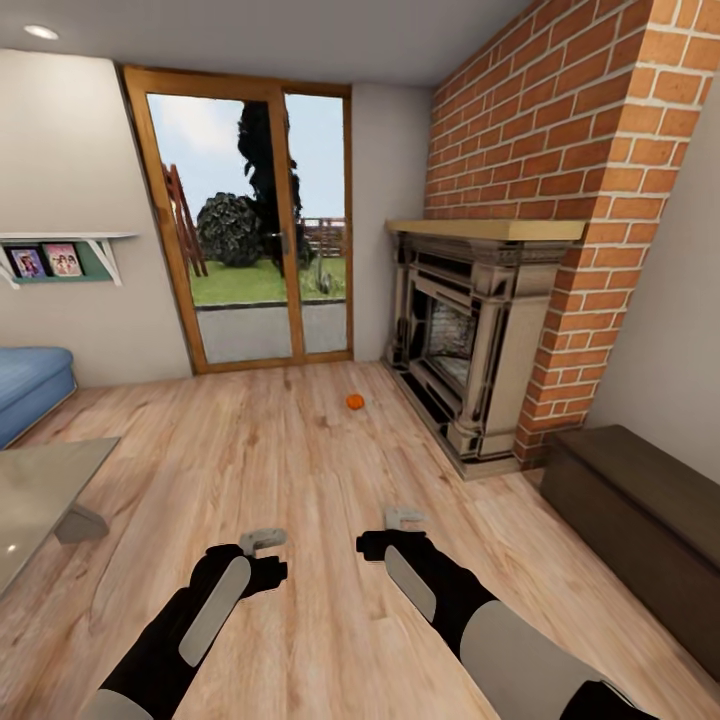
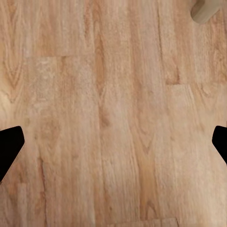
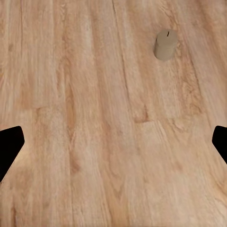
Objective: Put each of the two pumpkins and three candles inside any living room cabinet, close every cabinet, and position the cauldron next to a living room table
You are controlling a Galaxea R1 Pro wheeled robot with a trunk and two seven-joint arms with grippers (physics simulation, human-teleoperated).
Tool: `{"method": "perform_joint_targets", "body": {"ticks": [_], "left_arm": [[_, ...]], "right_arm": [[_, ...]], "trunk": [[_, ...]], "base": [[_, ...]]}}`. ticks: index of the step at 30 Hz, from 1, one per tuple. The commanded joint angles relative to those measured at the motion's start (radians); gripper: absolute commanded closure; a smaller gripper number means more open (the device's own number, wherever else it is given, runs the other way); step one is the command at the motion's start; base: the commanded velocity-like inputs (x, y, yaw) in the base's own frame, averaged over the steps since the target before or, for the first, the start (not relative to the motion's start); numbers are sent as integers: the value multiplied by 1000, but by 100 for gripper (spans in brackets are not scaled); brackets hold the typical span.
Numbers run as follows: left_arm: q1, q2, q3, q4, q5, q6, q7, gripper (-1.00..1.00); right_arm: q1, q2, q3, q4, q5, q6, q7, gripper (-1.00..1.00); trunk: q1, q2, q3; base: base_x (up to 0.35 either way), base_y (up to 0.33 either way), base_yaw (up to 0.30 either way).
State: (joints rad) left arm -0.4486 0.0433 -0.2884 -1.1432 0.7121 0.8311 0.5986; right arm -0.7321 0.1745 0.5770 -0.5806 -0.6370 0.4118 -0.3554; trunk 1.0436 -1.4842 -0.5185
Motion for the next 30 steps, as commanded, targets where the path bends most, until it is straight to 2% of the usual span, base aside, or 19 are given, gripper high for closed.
{"method": "perform_joint_targets", "body": {"ticks": [1, 19, 30], "left_arm": [[-1, 1, -3, -1, 10, 0, 10, -100], [-1, 1, -5, -1, 10, 0, 10, -100], [-1, 1, -5, -1, 10, 0, 10, -100]], "right_arm": [[-1, 0, 4, -1, -7, 2, -8, -100], [-1, 0, 4, -1, -7, 2, -8, -100], [-1, 0, 3, -1, -7, 1, -9, -100]], "trunk": [[0, -1, -1], [0, -1, -1], [0, -1, -1]], "base": [[286, 115, 0], [308, 77, -29], [310, 12, -44]]}}
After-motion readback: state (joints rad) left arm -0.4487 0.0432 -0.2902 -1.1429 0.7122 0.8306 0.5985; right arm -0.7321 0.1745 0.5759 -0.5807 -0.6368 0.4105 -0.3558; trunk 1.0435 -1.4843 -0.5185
